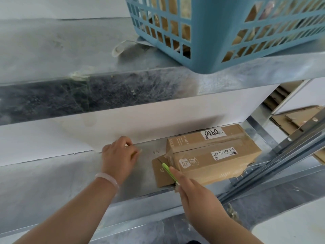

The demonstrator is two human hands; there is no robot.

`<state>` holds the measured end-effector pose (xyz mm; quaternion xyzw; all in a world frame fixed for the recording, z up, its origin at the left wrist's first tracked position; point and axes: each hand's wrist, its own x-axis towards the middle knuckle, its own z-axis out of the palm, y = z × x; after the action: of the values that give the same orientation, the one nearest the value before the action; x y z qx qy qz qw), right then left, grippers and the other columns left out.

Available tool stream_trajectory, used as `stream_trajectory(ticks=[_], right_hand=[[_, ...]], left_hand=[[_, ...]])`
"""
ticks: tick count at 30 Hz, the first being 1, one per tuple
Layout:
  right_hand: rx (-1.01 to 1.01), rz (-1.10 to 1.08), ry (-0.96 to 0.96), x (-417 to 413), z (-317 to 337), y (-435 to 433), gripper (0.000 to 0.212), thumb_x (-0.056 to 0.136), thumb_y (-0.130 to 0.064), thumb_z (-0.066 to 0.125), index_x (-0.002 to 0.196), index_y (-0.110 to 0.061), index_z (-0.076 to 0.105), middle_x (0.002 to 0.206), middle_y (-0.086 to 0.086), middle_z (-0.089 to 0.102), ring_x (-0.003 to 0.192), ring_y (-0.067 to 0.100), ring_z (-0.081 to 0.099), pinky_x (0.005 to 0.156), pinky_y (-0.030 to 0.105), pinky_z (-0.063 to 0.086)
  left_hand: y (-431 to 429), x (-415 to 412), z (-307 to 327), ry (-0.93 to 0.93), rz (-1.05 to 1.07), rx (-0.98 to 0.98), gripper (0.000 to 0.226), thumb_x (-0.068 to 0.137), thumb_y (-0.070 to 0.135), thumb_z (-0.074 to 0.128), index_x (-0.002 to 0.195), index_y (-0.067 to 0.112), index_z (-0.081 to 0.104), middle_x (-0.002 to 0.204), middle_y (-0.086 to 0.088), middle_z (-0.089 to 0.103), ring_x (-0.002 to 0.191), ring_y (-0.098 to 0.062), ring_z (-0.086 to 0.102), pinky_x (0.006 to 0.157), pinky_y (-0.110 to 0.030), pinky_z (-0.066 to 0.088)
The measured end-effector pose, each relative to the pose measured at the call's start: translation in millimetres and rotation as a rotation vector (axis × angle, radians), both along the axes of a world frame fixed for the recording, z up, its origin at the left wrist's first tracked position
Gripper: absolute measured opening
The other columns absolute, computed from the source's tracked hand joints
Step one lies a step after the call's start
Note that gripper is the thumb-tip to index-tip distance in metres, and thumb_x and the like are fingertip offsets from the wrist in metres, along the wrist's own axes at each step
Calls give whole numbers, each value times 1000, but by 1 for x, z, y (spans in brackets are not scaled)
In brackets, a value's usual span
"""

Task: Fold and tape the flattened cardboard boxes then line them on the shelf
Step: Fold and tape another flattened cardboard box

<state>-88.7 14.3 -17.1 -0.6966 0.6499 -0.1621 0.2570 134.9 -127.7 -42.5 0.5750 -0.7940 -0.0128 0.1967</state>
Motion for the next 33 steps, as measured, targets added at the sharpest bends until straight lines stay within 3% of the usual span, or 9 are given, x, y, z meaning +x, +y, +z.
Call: stream_trajectory(ticks=[4, 8, 12, 15, 21, 27, 29, 31, 33], right_hand=[[-137, -56, -74, -19, 4, 9, 49, 101, -36, 37, 136, -63, 16, 80, -30, 47, 62, -4, 52, 53, 13, 36], [-256, -209, -78, -44, 8, 8, 33, 96, -42, 34, 126, -36, 43, 58, -18, 43, 52, -1, 52, 41, 15, 30], [-388, -406, -123, -81, 14, 3, 29, 96, -39, 32, 122, -31, 43, 68, -11, 50, 54, 6, 49, 45, 34, 41], [-457, -588, -101, -124, 20, -5, 23, 100, -24, 35, 121, -25, 44, 85, -1, 55, 68, 23, 53, 56, 36, 40], [-162, -817, -88, -198, 8, -39, 27, 101, -19, 37, 127, -19, 44, 112, 13, 53, 84, 31, 54, 63, 37, 43], [188, -792, -129, -217, -22, -73, 41, 95, -4, 44, 134, -11, 48, 97, 13, 65, 66, 24, 57, 52, 29, 40], [235, -728, -114, -217, -25, -77, 44, 92, 0, 42, 134, -10, 48, 85, 8, 63, 65, 21, 58, 52, 28, 39], [269, -678, -116, -221, -27, -81, 45, 92, 3, 42, 134, -9, 49, 82, 5, 61, 67, 21, 61, 51, 26, 40], [296, -617, -122, -227, -25, -85, 43, 90, 4, 46, 131, -8, 55, 80, 2, 62, 66, 16, 60, 50, 23, 41]], left_hand=[[18, 9, -31, -5, -32, 98, 29, 78, 45, 47, 71, 29, 70, 90, 14, 61, 79, -16, 62, 77, -33, 38], [40, 9, -58, 235, -53, 245, 29, 74, 51, 52, 70, 31, 73, 97, 22, 54, 89, -7, 57, 84, -35, 44], [39, 9, -55, 255, -66, 276, 35, 71, 54, 53, 74, 28, 75, 97, 24, 52, 92, -9, 59, 89, -30, 43], [37, 6, -38, 239, -54, 326, 47, 67, 59, 48, 89, 27, 75, 101, 28, 50, 99, -5, 57, 92, -25, 41], [56, -32, -13, 381, 56, 290, 50, 86, 48, 47, 125, 21, 62, 125, 14, 56, 122, -8, 49, 105, -23, 33], [75, -106, 15, 801, 256, 458, 52, 99, 27, 47, 148, 24, 30, 147, 15, 30, 139, -5, 27, 118, -31, 19], [77, -119, 18, 866, 288, 501, 53, 100, 29, 44, 149, 26, 25, 150, 14, 26, 139, -3, 23, 117, -27, 18], [75, -126, 21, 982, 346, 569, 51, 101, 26, 43, 149, 24, 26, 142, 11, 41, 124, 2, 38, 104, -14, 27], [71, -130, 24, 1062, 379, 589, 48, 102, 18, 42, 148, 19, 29, 102, 15, 54, 85, 11, 48, 72, 1, 35]])
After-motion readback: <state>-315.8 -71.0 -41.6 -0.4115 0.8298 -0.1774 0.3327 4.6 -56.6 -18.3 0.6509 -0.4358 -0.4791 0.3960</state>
